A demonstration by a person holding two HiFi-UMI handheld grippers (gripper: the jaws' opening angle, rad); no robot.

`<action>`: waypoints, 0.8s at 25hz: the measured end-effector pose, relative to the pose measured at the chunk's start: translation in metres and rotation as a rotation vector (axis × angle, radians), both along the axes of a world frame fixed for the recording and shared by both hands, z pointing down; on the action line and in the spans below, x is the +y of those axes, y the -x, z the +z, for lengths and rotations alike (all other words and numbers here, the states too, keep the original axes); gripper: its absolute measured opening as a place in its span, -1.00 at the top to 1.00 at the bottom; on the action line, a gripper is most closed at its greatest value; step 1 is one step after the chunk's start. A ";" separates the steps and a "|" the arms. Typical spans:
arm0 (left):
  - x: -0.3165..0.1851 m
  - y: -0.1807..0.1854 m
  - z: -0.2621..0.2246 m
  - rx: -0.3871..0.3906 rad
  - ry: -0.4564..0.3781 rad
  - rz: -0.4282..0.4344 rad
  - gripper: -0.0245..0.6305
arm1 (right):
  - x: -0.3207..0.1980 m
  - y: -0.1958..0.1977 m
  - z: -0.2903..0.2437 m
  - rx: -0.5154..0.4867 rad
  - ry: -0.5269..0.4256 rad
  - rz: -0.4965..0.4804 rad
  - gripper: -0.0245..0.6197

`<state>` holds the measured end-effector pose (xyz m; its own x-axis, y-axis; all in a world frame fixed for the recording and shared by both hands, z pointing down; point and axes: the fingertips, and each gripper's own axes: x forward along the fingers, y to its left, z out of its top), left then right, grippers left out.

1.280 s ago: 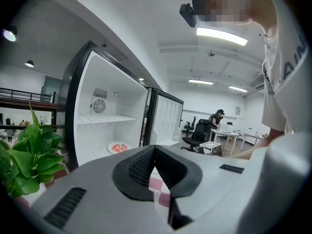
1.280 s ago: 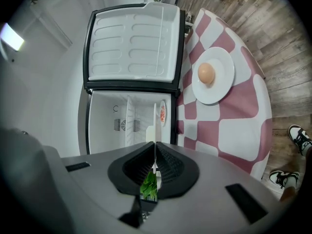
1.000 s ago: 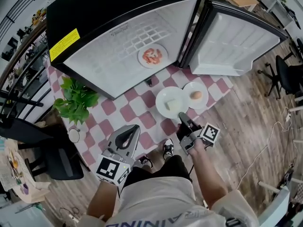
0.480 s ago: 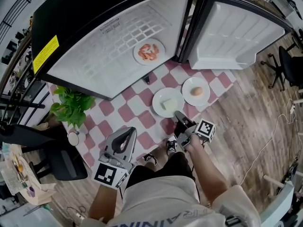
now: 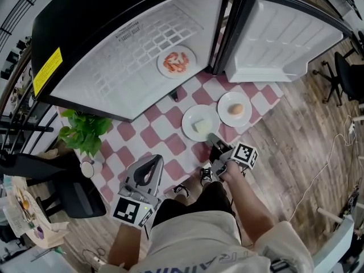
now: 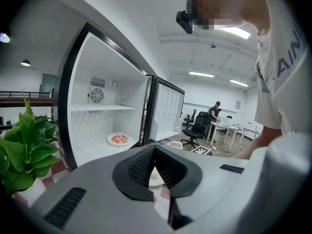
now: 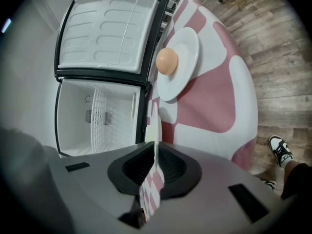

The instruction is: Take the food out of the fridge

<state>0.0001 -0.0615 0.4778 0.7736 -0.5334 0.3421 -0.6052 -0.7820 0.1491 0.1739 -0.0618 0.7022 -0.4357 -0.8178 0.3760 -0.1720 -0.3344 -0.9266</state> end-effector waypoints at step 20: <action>0.007 0.009 -0.002 -0.007 0.003 -0.001 0.91 | 0.005 0.024 0.006 0.717 -0.077 -0.546 0.03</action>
<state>-0.0093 -0.0548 0.4760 0.7706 -0.5334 0.3488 -0.6071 -0.7809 0.1472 0.1498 -0.0566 0.7083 -0.4528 -0.6003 0.6593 -0.8334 0.0220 -0.5523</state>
